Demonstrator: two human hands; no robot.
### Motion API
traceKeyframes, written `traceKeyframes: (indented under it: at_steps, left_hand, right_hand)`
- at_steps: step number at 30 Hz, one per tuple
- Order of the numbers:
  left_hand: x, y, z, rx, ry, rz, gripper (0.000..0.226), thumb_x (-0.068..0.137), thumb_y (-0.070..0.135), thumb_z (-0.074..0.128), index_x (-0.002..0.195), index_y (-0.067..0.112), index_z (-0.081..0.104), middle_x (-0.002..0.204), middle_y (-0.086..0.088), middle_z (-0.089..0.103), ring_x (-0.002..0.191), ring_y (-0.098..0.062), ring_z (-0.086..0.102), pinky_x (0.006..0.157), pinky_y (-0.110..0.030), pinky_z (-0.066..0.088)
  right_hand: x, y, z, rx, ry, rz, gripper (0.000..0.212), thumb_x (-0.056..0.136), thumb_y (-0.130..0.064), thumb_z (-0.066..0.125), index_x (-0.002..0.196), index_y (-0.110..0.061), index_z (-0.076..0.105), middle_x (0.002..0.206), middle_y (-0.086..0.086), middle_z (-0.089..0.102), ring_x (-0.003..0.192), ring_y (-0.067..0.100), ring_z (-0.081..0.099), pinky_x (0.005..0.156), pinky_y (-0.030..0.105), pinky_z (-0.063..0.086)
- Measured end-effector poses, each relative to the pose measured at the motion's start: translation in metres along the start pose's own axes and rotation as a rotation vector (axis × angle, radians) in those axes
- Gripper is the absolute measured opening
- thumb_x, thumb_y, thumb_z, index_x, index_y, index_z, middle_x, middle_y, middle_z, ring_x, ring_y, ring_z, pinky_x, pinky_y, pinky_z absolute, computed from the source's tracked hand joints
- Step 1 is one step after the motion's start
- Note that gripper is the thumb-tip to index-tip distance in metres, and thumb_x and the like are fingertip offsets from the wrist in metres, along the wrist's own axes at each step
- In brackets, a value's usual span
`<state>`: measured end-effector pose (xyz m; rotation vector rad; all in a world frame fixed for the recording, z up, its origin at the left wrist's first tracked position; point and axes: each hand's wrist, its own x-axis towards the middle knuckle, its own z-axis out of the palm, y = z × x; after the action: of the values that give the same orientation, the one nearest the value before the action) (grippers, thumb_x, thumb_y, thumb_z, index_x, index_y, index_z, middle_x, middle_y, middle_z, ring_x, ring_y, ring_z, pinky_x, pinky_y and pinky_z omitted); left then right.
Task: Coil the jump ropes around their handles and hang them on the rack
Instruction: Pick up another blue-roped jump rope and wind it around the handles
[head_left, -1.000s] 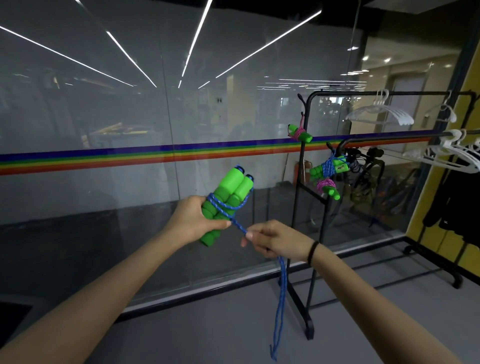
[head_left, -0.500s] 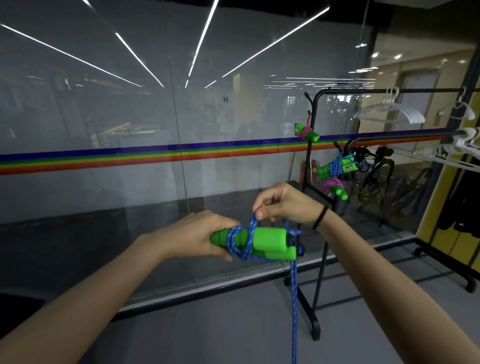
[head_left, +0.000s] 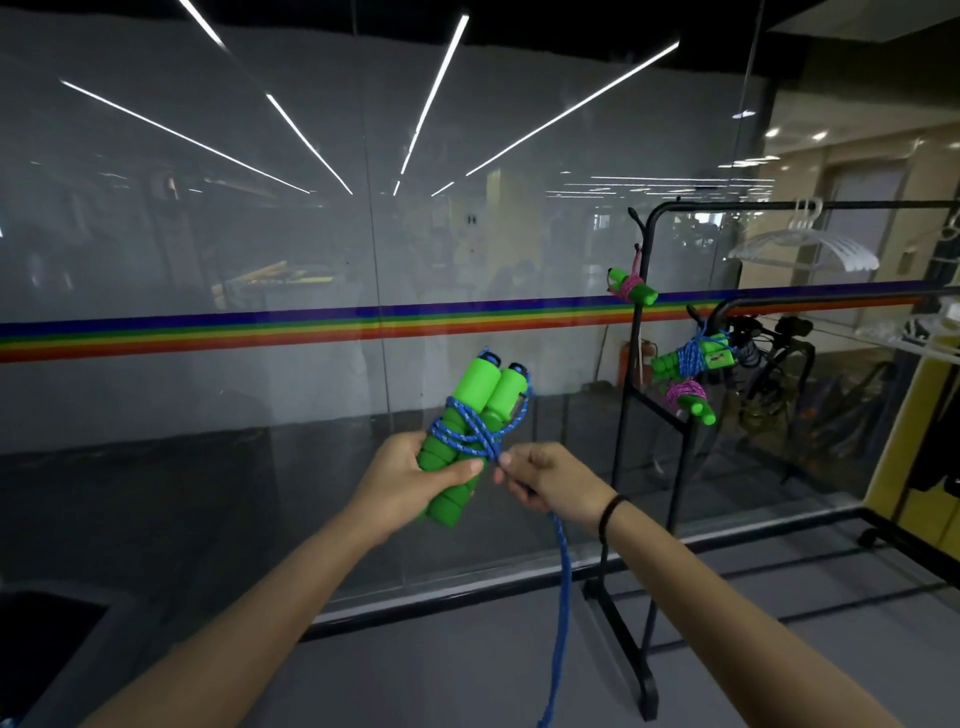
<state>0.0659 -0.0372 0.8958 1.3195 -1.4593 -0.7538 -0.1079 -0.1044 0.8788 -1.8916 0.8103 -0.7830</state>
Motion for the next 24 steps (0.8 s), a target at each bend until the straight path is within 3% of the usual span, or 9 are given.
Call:
traceKeyframes:
  at_steps: [3,6,9,13,15,19,22,24]
  left_hand:
    - [0.005,-0.008,-0.002,0.228,0.062,-0.002,0.022,0.069,0.023,0.08,0.074,0.005,0.068,0.068,-0.007,0.069,0.062,-0.014,0.062,0.065,-0.031,0.053]
    - [0.005,-0.01,0.0,0.449,0.11,0.042,0.028,0.068,0.028,0.079,0.068,0.006,0.062,0.059,0.0,0.059,0.057,-0.015,0.056,0.056,-0.026,0.043]
    - [0.003,-0.007,-0.001,0.765,0.069,0.06,0.026,0.069,0.035,0.076,0.075,0.017,0.059,0.076,-0.004,0.065,0.078,-0.026,0.064,0.064,-0.03,0.044]
    - [0.0,0.003,0.001,1.067,-0.124,0.033,0.03,0.071,0.034,0.074,0.093,0.019,0.061,0.101,-0.007,0.067,0.097,-0.028,0.063,0.073,-0.029,0.042]
    - [-0.002,0.009,0.005,1.169,-0.236,0.076,0.031,0.07,0.033,0.074,0.096,0.02,0.062,0.103,-0.008,0.068,0.099,-0.028,0.063,0.072,-0.028,0.04]
    - [0.0,0.018,-0.004,1.137,-0.527,0.194,0.03,0.068,0.037,0.075,0.091,0.023,0.062,0.085,0.002,0.065,0.081,-0.015,0.059,0.065,-0.027,0.037]
    - [0.0,0.016,-0.017,0.807,-0.626,0.235,0.028,0.066,0.033,0.079,0.081,0.018,0.061,0.068,0.006,0.057,0.062,-0.003,0.05,0.062,-0.028,0.04]
    - [-0.006,0.015,-0.017,0.469,-0.628,0.212,0.03,0.065,0.024,0.082,0.085,0.01,0.066,0.076,-0.008,0.066,0.069,-0.007,0.057,0.066,-0.029,0.048]
  right_hand:
    - [-0.003,-0.007,-0.002,-0.487,-0.061,0.009,0.027,0.095,-0.025,0.046,0.075,-0.013,0.06,0.055,-0.004,0.048,0.05,0.006,0.046,0.055,0.019,0.038]
    - [-0.008,-0.021,-0.001,-0.775,-0.205,0.016,0.03,0.092,-0.027,0.05,0.063,-0.018,0.049,0.058,-0.005,0.052,0.057,0.01,0.049,0.064,0.025,0.038]
    - [-0.012,-0.037,0.001,-0.909,-0.371,-0.037,0.034,0.09,-0.022,0.053,0.058,-0.022,0.042,0.053,-0.006,0.05,0.052,0.004,0.045,0.057,0.023,0.035]
    - [-0.008,-0.054,0.001,-0.988,-0.444,-0.155,0.016,0.087,-0.022,0.057,0.081,-0.009,0.064,0.069,0.007,0.061,0.064,0.016,0.05,0.061,0.025,0.037]
    - [-0.002,-0.06,-0.006,-0.948,-0.414,-0.211,0.017,0.083,-0.025,0.064,0.09,-0.011,0.07,0.077,0.005,0.067,0.064,0.011,0.051,0.062,0.023,0.039]
    - [0.009,-0.057,-0.019,-0.578,-0.363,-0.206,0.011,0.069,-0.021,0.078,0.076,-0.015,0.072,0.062,-0.016,0.064,0.058,-0.006,0.055,0.062,0.009,0.038]
    - [0.008,-0.041,-0.025,-0.229,-0.308,-0.167,0.011,0.075,-0.011,0.072,0.072,-0.021,0.069,0.061,-0.016,0.067,0.062,-0.004,0.058,0.068,0.013,0.045]
    - [0.0,-0.025,-0.025,0.057,-0.248,-0.121,0.01,0.071,-0.027,0.076,0.07,-0.022,0.066,0.057,-0.015,0.068,0.057,-0.005,0.06,0.059,0.011,0.047]
